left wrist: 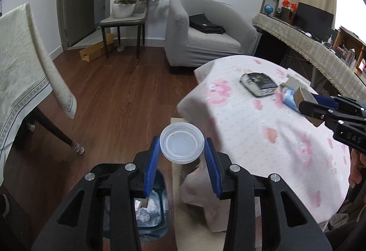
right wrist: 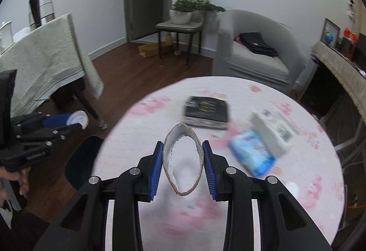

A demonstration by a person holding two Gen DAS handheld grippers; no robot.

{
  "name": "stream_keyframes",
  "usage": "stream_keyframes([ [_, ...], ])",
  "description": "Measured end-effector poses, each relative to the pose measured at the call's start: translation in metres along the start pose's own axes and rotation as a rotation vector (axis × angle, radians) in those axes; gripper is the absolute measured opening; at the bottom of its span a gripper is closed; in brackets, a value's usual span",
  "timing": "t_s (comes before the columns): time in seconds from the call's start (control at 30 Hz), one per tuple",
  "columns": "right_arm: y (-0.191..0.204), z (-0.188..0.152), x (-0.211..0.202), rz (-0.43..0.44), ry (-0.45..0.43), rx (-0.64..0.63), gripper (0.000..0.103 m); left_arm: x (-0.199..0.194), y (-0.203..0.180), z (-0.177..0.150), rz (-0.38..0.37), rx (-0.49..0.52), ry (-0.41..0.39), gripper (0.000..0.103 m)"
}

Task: Collect trash
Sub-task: 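Carry the tape core with the right tool while left tool carries the lid to the bin, then open the left tool to drop the lid while right tool releases the tape core into the bin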

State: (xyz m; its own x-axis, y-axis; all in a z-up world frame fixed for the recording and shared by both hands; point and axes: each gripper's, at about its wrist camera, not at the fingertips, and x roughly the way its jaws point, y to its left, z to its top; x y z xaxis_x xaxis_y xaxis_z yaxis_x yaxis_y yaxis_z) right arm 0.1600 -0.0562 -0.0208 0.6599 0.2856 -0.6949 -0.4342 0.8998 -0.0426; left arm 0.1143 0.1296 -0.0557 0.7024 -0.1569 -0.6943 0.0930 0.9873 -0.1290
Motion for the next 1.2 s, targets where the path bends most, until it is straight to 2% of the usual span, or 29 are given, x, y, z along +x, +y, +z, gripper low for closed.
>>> stream_keyframes([
  [0.23,0.042,0.01,0.016,0.102,0.014,-0.002,0.035,0.007,0.041,-0.022,0.044,-0.03,0.059,0.042],
  [0.6,0.111,0.024,0.041,0.214,0.037,-0.04,0.035,0.033,0.106,-0.063,0.108,-0.093,0.206,0.042],
  [1.0,0.155,0.027,0.072,0.275,0.081,-0.056,0.035,0.047,0.131,-0.086,0.131,-0.124,0.281,0.042],
  [1.2,0.172,0.025,0.089,0.286,0.109,-0.06,0.035,0.049,0.141,-0.096,0.129,-0.124,0.308,0.05],
])
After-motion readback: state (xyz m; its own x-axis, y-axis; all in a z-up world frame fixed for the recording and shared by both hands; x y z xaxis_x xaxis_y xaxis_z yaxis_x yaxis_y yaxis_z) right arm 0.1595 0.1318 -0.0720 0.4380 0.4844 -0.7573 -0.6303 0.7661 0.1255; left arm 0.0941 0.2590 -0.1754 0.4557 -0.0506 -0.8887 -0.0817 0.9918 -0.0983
